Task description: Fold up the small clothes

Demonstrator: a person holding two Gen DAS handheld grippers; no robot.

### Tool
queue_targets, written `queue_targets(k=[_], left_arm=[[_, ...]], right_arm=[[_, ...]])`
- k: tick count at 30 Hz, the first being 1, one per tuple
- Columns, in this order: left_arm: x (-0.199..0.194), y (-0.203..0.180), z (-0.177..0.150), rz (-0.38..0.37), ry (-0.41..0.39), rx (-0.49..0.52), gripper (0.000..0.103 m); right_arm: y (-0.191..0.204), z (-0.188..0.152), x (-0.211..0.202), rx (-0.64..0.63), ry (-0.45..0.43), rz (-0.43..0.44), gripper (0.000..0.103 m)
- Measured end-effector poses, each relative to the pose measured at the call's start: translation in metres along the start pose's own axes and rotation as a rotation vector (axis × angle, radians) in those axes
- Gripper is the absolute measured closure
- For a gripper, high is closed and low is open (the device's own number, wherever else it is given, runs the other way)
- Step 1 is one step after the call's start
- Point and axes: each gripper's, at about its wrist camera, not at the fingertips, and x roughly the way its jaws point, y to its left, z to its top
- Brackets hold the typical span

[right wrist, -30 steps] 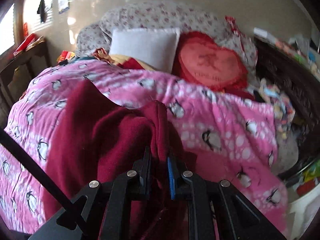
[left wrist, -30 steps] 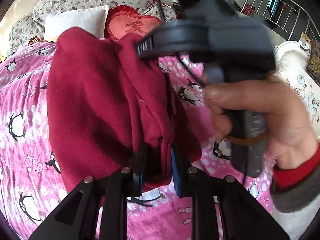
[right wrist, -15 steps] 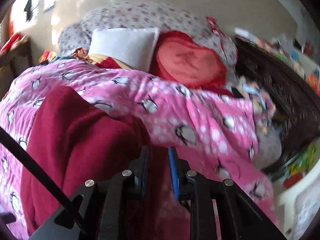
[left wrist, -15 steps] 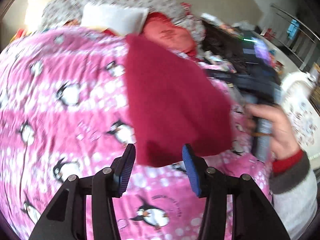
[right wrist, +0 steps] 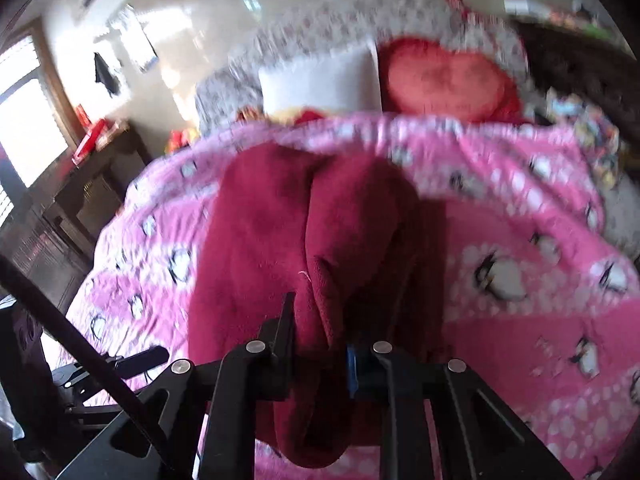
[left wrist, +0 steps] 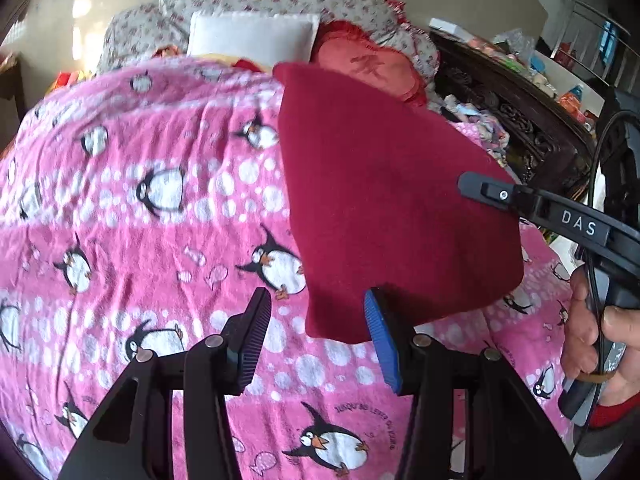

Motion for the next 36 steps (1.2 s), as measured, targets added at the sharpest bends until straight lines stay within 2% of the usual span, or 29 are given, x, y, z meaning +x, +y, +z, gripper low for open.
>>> queue_targets(k=[2, 5, 7, 8, 9, 10, 12, 13, 17, 19, 25, 29, 31, 33, 36], left_arm=[[-0.001, -0.007, -0.001, 0.018, -0.018, 0.023, 0.038], [0.016, -0.016, -0.004, 0.049, 0.015, 0.049, 0.038], [0.028, -0.018, -0.008, 0.065, 0.044, 0.052, 0.038], [0.029, -0.018, -0.009, 0.074, 0.043, 0.048, 0.038], [0.028, -0.017, -0.01, 0.074, 0.035, 0.045, 0.038], [0.025, -0.016, -0.01, 0.074, 0.027, 0.046, 0.038], [0.019, -0.016, -0.009, 0.085, 0.015, 0.049, 0.038], [0.017, -0.015, -0.008, 0.089, 0.012, 0.048, 0.038], [0.009, -0.017, -0.003, 0.117, -0.01, 0.056, 0.038], [0.007, -0.017, 0.002, 0.157, -0.032, 0.073, 0.038], [0.018, -0.01, 0.023, 0.194, -0.051, 0.066, 0.036], [0.032, -0.013, 0.03, 0.211, -0.055, 0.102, 0.024], [0.037, -0.015, 0.03, 0.215, -0.061, 0.12, 0.021], [0.04, -0.015, 0.03, 0.21, -0.062, 0.114, 0.02], [0.04, -0.013, 0.029, 0.206, -0.056, 0.094, 0.02]], right_arm=[[0.0, -0.006, -0.003, -0.012, -0.007, -0.044, 0.083], [-0.003, -0.02, 0.023, -0.042, 0.049, -0.121, 0.083], [-0.008, -0.026, 0.029, -0.023, 0.048, -0.119, 0.082], [-0.01, -0.026, 0.024, -0.01, 0.037, -0.104, 0.079], [-0.012, -0.026, 0.017, 0.005, 0.034, -0.096, 0.07], [-0.014, -0.026, 0.01, 0.02, 0.032, -0.094, 0.065], [-0.015, -0.025, -0.01, 0.046, 0.002, -0.115, 0.045], [-0.015, -0.023, -0.019, 0.064, -0.024, -0.107, 0.044], [-0.002, -0.009, -0.043, 0.062, -0.129, -0.066, 0.046], [0.006, -0.003, -0.041, 0.039, -0.143, -0.062, 0.05], [0.014, 0.012, -0.002, 0.011, -0.109, -0.064, 0.058], [-0.003, 0.019, 0.034, -0.003, -0.043, -0.17, 0.072], [-0.017, 0.019, 0.046, 0.016, -0.022, -0.174, 0.073], [-0.031, 0.018, 0.053, 0.065, -0.023, -0.142, 0.073], [-0.035, 0.017, 0.052, 0.075, -0.029, -0.124, 0.072]])
